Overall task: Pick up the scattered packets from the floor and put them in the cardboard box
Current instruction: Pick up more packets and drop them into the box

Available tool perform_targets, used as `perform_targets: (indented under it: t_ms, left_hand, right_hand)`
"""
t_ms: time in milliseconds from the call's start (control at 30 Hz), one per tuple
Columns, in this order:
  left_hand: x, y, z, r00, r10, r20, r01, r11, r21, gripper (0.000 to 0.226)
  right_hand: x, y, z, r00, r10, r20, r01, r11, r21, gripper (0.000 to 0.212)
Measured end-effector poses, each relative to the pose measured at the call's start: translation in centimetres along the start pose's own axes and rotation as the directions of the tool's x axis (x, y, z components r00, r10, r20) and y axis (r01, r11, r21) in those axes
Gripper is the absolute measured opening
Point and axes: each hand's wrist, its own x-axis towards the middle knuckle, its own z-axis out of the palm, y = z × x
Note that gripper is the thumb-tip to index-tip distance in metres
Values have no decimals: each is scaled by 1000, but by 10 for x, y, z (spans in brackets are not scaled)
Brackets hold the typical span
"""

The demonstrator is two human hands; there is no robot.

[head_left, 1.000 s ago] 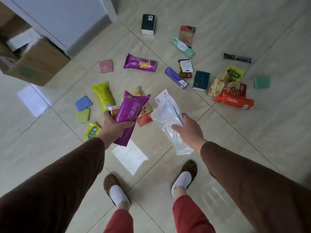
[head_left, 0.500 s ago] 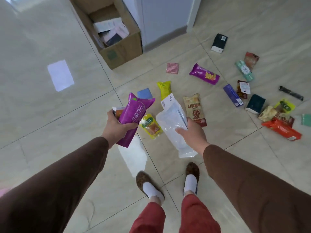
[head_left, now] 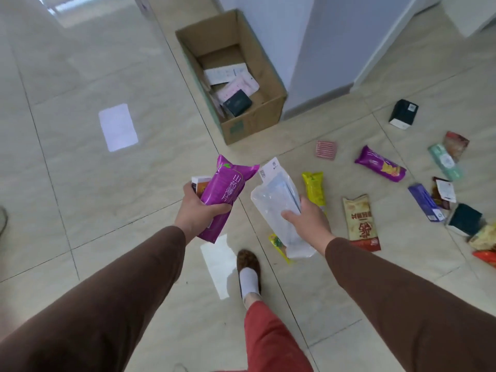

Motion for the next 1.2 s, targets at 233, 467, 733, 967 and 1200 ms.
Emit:
perform_targets:
  t_ms: [233, 467, 733, 967, 1200]
  left_hand:
    - [80, 34, -84, 1000, 5, -13, -5, 1000, 6, 90]
    - [165, 78, -153, 998, 10, 55, -12, 999, 41, 89]
    - [266, 162, -212, 984, 70, 167, -100, 979, 179, 88]
    - [364, 238, -199, 967, 82, 240, -152, 945, 289, 87]
    - [460, 293, -163, 963, 51, 264, -158, 900, 406, 106]
  right_hand:
    - [61, -102, 34, 999, 27, -18, -26, 997, 74, 37]
    - [115, -194, 55, 989, 125, -75, -113, 983, 147, 31]
    - [176, -276, 64, 966, 217, -137, -172, 943, 284, 28]
    - [249, -314, 59, 924, 351, -153, -260, 868, 423, 28]
    - [330, -337, 53, 860, 492, -133, -326, 732, 598, 35]
